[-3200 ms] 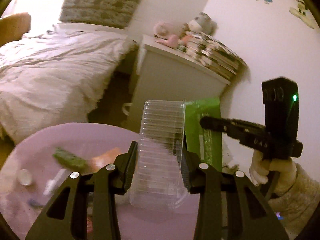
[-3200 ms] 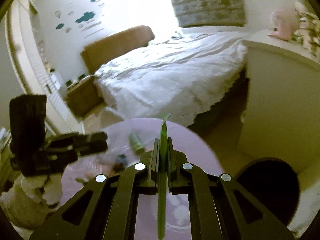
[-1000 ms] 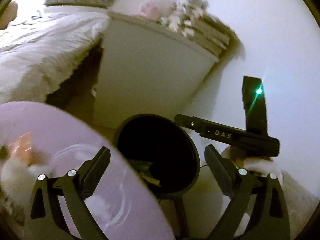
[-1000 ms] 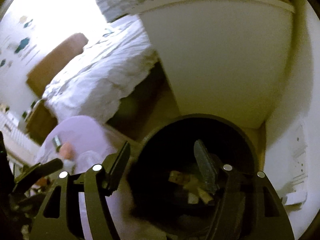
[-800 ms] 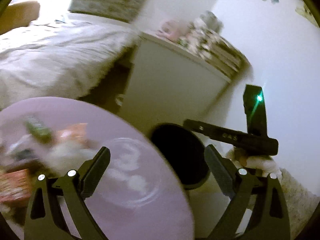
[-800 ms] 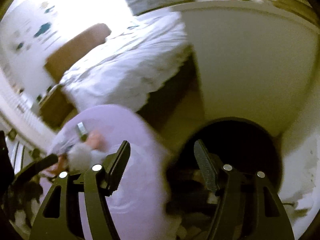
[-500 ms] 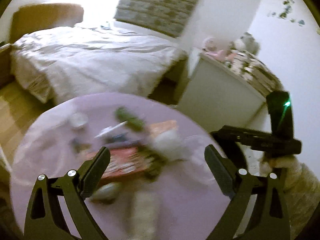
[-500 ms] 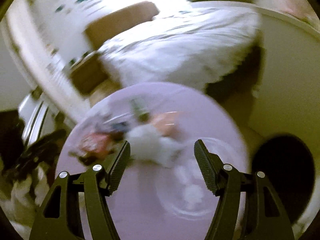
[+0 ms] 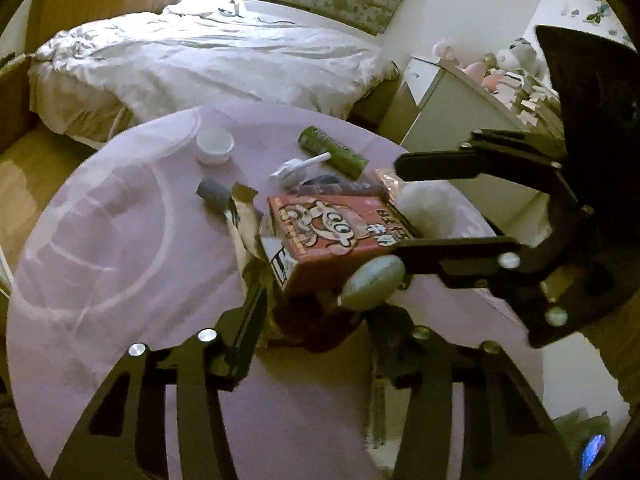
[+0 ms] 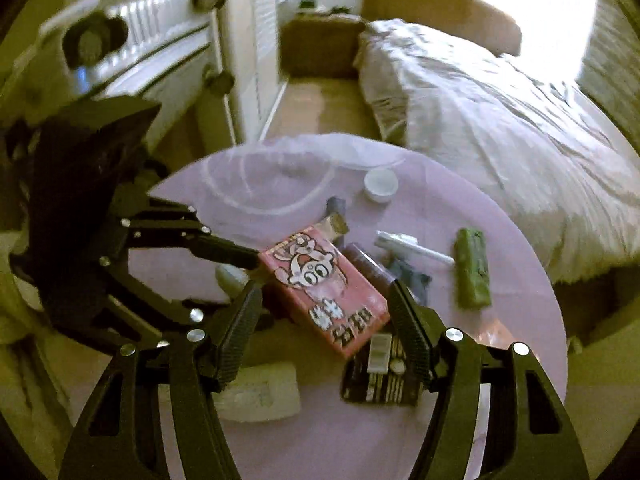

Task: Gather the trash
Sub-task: 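Grasp the pale green egg-shaped item with the left tool while the right tool grasps a red Wangzai carton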

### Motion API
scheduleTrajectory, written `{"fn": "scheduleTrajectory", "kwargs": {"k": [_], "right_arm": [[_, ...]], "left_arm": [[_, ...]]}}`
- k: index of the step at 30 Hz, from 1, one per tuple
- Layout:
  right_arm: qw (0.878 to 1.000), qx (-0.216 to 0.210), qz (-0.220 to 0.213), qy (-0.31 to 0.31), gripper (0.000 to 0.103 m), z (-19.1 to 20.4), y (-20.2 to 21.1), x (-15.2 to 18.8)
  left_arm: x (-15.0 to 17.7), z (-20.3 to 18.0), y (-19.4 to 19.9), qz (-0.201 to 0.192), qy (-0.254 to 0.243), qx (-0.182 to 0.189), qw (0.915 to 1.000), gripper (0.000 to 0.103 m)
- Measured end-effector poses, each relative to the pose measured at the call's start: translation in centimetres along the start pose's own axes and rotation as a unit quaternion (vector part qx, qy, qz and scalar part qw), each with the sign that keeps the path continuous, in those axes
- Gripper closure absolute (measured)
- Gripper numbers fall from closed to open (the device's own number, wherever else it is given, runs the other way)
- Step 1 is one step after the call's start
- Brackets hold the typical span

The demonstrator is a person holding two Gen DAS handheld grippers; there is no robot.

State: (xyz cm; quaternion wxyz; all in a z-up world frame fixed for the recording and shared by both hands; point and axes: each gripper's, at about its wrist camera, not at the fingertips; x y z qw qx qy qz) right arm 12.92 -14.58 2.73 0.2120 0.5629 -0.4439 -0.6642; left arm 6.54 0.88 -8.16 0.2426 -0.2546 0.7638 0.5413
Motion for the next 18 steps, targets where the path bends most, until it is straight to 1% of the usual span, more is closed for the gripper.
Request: {"fn": "scheduleTrajectory", "kwargs": {"k": [2, 5, 8, 9, 13, 15, 18], "right_arm": [[1.0, 0.0, 0.018, 0.019, 0.037, 0.0, -1.2, -0.2], [0.998, -0.007, 0.044, 0.036, 0.037, -0.1, -3.0, -0.5], [0.996, -0.01, 0.066, 0.05, 0.038, -0.1, -4.5, -0.5], [0.996, -0.017, 0.071, 0.052, 0.041, 0.0, -4.9, -0.6], [0.997, -0.023, 0.07, 0.04, 0.045, 0.2, -5.2, -0.8], [0.997, -0.022, 0.065, 0.021, 0.046, 0.0, -4.8, -0.6], [0.998, -0.026, 0.042, -0.05, 0.046, -1.6, -3.0, 0.1]], "left_arm": [[0.1, 0.4, 0.4, -0.001, 0.003, 0.01, 0.9999, 0.064], [0.5, 0.5, 1.1, -0.002, -0.008, 0.016, 0.9998, 0.074], [0.8, 1.1, 1.5, 0.001, -0.007, 0.019, 0.9998, 0.074], [0.8, 1.2, 1.6, 0.001, -0.007, 0.019, 0.9998, 0.074], [0.7, 1.7, 1.7, 0.004, -0.008, 0.025, 0.9996, 0.074], [0.6, 1.6, 1.6, 0.007, -0.012, 0.023, 0.9996, 0.074], [0.4, 1.4, 1.2, 0.01, -0.016, 0.021, 0.9996, 0.073]]}}
Point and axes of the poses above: each gripper's, at about its wrist camera, not at the fingertips, and y roughly against the way its jaws point, z to its left, x to its underside, and after that the axes turned 3 degrees about -y, right-handed
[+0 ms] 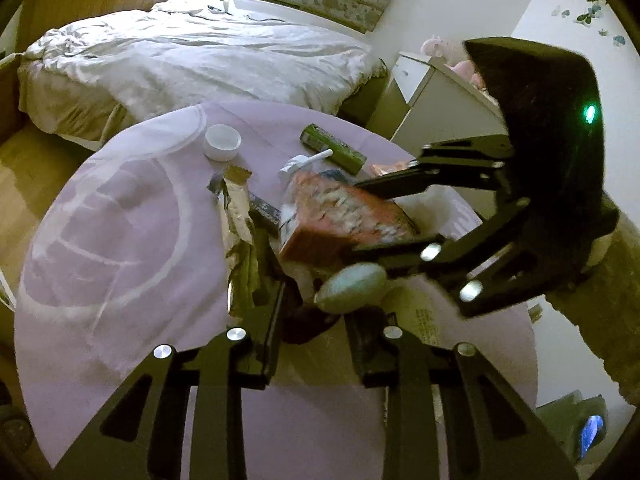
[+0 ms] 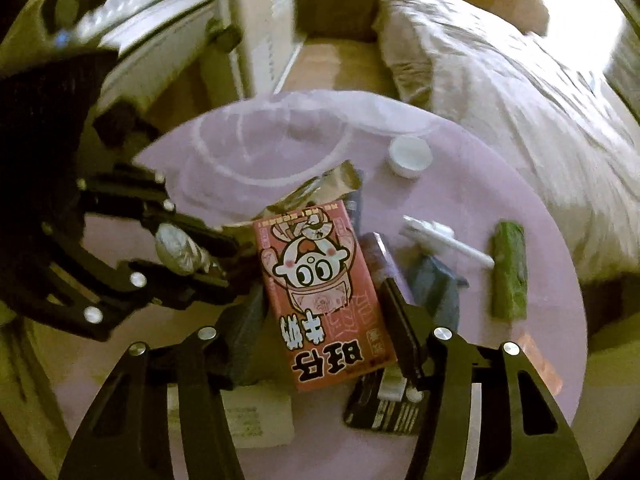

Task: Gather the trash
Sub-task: 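Grasp the pale green egg-shaped item with the left tool while the right tool grasps a red Wangzai carton, then carry the egg-shaped item and red carton over the black trash bin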

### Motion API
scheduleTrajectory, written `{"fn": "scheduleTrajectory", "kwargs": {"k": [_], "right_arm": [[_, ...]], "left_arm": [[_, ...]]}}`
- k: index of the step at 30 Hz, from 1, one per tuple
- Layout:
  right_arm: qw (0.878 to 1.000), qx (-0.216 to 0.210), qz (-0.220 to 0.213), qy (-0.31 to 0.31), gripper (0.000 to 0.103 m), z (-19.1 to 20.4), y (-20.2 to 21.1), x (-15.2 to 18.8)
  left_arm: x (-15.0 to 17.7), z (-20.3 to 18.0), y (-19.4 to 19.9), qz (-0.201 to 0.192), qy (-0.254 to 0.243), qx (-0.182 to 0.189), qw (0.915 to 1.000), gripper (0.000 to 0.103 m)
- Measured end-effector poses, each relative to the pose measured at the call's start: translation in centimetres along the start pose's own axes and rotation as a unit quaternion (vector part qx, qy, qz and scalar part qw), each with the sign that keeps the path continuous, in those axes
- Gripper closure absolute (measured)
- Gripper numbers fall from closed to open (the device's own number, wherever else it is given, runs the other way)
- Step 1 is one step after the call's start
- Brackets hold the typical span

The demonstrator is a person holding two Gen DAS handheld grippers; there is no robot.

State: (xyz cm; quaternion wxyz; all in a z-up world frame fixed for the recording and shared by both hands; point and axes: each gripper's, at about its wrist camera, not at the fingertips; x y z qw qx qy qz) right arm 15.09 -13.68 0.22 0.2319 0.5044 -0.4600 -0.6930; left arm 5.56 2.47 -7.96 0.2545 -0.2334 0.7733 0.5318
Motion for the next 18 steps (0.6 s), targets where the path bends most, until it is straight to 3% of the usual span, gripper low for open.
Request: {"fn": "scheduleTrajectory", "kwargs": {"k": [6, 11, 18], "right_arm": [[0.988, -0.041, -0.06, -0.135, 0.046, -3.8, 4.8, 2.7], [0.967, -0.062, -0.109, -0.224, 0.046, -6.3, 9.3, 6.3], [0.935, -0.041, -0.175, -0.307, 0.046, -9.8, 15.3, 11.5]], "left_arm": [[0.0, -0.5, -0.7, -0.005, 0.006, -0.002, 1.0, 0.079], [-0.7, -1.2, 1.4, -0.044, 0.02, 0.012, 0.9988, 0.085], [-3.6, -4.9, 4.1, -0.077, 0.012, 0.072, 0.9943, 0.085]]}}
Point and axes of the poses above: each gripper's, at about its wrist camera, not at the fingertips, and y roughly against the way its jaws point, z to its left, x to its underside, and after that the axes turned 3 degrees about -y, right-handed
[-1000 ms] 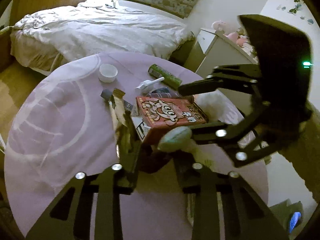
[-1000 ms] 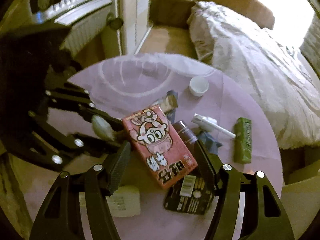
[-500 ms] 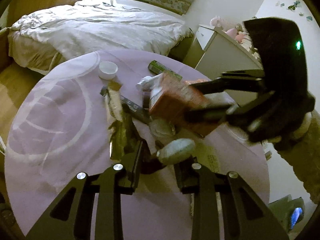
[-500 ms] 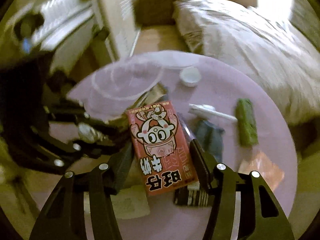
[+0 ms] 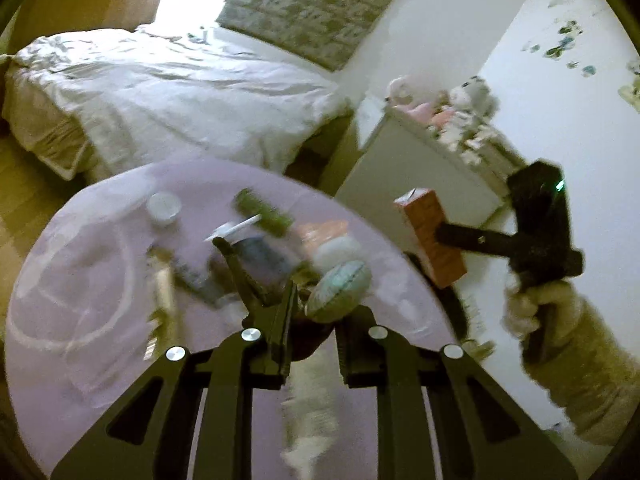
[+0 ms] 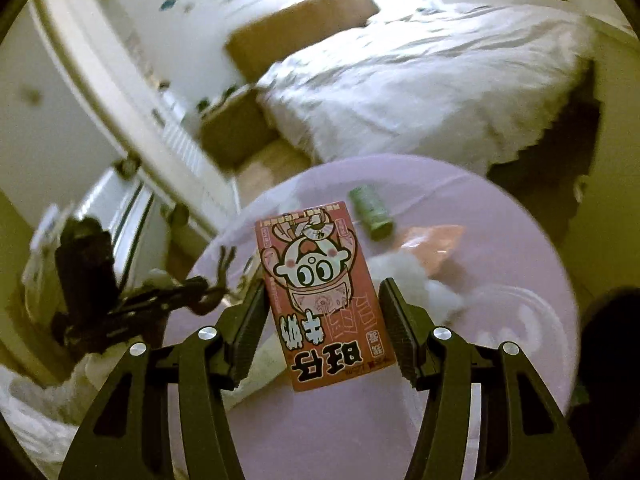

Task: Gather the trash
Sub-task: 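Carry the egg-shaped item and red carton over the black trash bin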

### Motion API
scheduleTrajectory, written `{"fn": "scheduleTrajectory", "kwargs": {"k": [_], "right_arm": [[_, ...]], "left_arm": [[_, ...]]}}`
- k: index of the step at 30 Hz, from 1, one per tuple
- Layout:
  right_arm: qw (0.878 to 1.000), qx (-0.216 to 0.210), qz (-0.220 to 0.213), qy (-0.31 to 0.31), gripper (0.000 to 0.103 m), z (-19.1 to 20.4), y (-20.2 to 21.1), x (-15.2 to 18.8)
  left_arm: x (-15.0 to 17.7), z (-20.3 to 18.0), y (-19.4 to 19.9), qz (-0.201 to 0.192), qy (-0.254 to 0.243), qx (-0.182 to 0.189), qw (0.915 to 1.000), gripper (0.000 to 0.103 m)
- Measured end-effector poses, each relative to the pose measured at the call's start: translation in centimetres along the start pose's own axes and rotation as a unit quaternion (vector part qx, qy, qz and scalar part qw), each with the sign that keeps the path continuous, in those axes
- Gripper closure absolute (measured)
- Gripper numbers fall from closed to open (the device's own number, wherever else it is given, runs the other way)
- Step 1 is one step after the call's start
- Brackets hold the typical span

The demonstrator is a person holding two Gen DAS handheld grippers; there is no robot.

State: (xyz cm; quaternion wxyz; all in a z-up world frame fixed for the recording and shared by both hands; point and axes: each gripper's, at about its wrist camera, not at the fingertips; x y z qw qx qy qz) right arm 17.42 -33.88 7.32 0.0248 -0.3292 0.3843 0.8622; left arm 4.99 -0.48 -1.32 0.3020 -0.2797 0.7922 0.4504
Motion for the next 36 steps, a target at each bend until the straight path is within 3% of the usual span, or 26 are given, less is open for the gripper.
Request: {"fn": "scheduleTrajectory", "kwargs": {"k": [8, 19, 27, 36], "right_arm": [[0.995, 0.057, -0.06, -0.047, 0.046, -4.9, 6.6, 1.4], [0.975, 0.135, -0.11, -0.141, 0.046, -13.9, 12.6, 4.8], [0.957, 0.164, -0.125, -0.203, 0.046, -20.0, 13.9, 7.2], [0.942, 0.184, -0.125, -0.253, 0.046, -25.5, 13.8, 9.3]], "left_arm": [[-3.2, -6.3, -3.4, 0.008, -0.041, 0.072, 0.9966, 0.085], [-4.6, -15.8, -13.9, 0.065, -0.08, 0.173, 0.9795, 0.085], [-3.8, -20.3, -20.4, 0.111, -0.116, 0.195, 0.9676, 0.085], [-2.6, -22.9, -25.5, 0.146, -0.153, 0.193, 0.9582, 0.084]]}}
Point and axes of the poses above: each gripper's, at about its wrist camera, not at the fingertips, and y roughly against the way its jaws point, z to its left, x to its underside, and after that the axes turned 3 degrees about -y, right-handed
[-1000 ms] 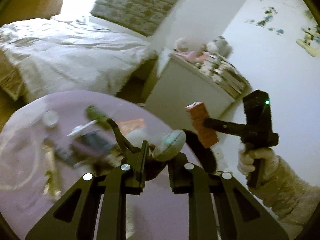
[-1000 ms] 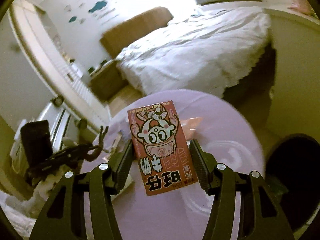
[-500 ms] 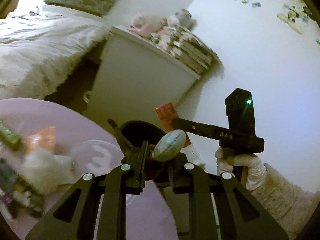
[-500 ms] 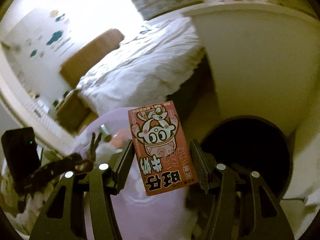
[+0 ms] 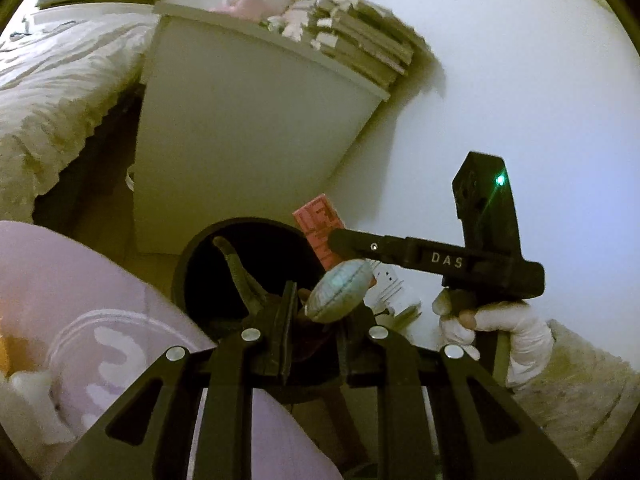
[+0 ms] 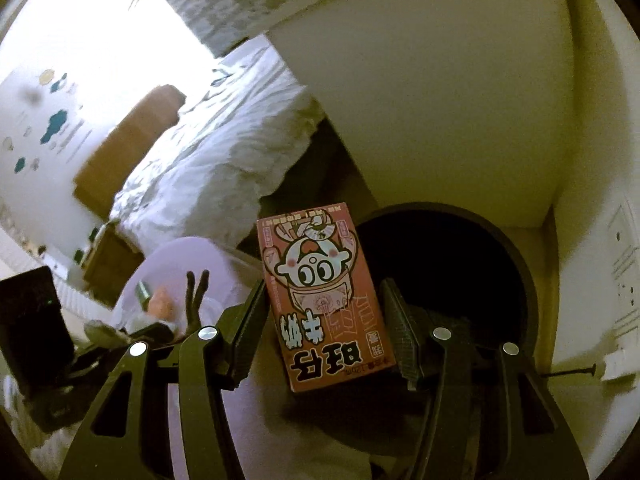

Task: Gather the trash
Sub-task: 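Carry the egg-shaped item and red carton over the black trash bin, then open both tools to drop the items into the bin, then move both open tools back over the table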

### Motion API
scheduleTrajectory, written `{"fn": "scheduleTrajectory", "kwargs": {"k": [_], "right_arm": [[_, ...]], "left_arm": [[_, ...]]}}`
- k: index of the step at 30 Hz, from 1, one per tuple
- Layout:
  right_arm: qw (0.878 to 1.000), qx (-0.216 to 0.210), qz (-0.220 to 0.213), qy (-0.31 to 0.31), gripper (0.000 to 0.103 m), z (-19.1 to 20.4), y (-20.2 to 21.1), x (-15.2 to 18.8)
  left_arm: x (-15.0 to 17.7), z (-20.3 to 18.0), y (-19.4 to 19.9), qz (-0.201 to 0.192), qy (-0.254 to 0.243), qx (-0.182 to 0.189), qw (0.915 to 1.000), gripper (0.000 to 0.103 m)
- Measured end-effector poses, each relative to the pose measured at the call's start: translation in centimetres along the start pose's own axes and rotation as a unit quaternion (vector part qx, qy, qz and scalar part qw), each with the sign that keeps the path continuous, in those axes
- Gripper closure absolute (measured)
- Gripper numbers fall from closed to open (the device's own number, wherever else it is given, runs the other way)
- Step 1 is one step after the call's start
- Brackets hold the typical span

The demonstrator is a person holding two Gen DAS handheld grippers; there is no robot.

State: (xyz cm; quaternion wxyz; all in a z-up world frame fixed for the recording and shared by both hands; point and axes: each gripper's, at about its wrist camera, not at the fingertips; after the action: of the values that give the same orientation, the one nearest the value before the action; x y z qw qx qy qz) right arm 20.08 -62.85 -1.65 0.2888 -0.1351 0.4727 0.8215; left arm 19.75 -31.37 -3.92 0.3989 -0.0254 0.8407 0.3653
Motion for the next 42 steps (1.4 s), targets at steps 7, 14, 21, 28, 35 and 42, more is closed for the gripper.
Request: {"fn": "scheduleTrajectory", "kwargs": {"k": [7, 14, 21, 28, 35, 42], "right_arm": [[0.999, 0.016, 0.003, -0.03, 0.046, -2.4, -1.4, -0.4], [0.999, 0.024, 0.005, -0.035, 0.046, -2.6, -1.7, -0.1], [0.999, 0.029, 0.009, -0.043, 0.046, -3.1, -1.6, -0.1], [0.998, 0.04, 0.016, -0.052, 0.044, -3.2, -1.3, 0.2], [0.998, 0.035, 0.011, -0.045, 0.038, -1.5, -0.6, 0.4], [0.999, 0.013, 0.014, 0.035, 0.038, 5.2, 0.1, 1.6]], "left_arm": [[-0.2, -0.4, -3.0, 0.027, -0.012, 0.0, 0.9996, 0.084], [-0.1, -0.3, -4.6, 0.043, -0.007, -0.004, 0.9991, 0.084], [-0.7, -0.7, -5.5, 0.047, -0.005, -0.014, 0.9988, 0.081], [-1.0, -1.1, -4.6, 0.033, -0.009, -0.033, 0.9989, 0.03], [-0.6, -1.5, -0.6, 0.005, 0.002, -0.047, 0.9989, 0.022], [1.9, -1.1, 7.4, -0.052, 0.027, -0.105, 0.9927, 0.017]]}}
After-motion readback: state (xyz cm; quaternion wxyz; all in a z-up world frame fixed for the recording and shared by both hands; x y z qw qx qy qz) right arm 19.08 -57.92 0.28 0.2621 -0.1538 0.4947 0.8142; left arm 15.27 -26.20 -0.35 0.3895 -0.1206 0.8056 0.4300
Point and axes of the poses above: each gripper's, at about its wrist camera, not at the fingertips, and y roughly against the way its jaws point, z to its left, x to its underside, and after that the axes turned 3 degrees about -y, right-handed
